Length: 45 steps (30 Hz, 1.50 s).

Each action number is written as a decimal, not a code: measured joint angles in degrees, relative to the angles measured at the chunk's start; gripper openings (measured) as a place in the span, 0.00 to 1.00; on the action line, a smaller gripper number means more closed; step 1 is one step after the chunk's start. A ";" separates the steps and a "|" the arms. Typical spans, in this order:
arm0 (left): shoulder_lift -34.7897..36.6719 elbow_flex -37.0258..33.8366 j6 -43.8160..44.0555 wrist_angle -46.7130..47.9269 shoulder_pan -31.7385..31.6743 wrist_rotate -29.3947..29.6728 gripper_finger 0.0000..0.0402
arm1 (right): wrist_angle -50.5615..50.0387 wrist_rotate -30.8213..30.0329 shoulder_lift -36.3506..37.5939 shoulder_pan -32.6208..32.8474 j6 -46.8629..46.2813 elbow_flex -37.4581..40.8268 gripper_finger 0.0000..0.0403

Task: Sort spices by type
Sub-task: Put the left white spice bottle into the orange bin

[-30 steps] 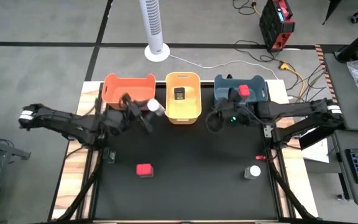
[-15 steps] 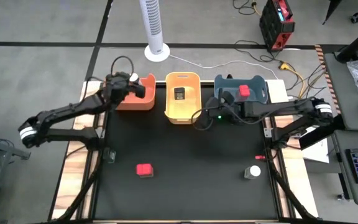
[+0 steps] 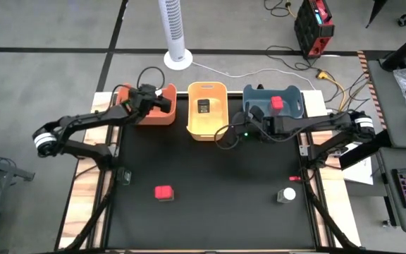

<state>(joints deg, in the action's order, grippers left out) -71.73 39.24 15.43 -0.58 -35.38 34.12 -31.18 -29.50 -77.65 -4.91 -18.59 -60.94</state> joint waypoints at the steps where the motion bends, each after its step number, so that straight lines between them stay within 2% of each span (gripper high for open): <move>1: -0.75 0.00 0.02 -0.78 0.09 -0.07 0.48 | -0.02 -0.02 0.03 0.00 -0.04 0.13 0.02; 11: -5.06 -0.38 -1.15 -7.54 0.09 -0.12 0.48 | 0.12 -0.06 1.01 0.02 -2.99 3.62 0.02; 16: -5.27 -5.82 -1.68 -18.61 1.28 3.62 0.48 | 0.17 -0.08 1.21 0.04 -3.95 4.36 0.02; 19: -4.30 -8.72 -2.53 -23.77 1.65 3.31 0.48 | 0.22 -0.10 1.25 0.10 -3.92 4.39 0.02; 28: -4.89 -9.91 -2.58 -23.97 1.13 4.43 0.48 | 1.95 -0.19 1.26 0.15 -3.69 4.40 0.02; 45: -13.16 -6.93 0.35 -24.45 0.99 4.47 0.48 | 2.90 -0.10 1.27 0.15 -3.28 4.41 0.02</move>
<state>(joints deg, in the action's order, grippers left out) -84.89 32.32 15.78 -25.04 -34.39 38.59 -28.28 -29.61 -76.38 -4.75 -21.87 -56.53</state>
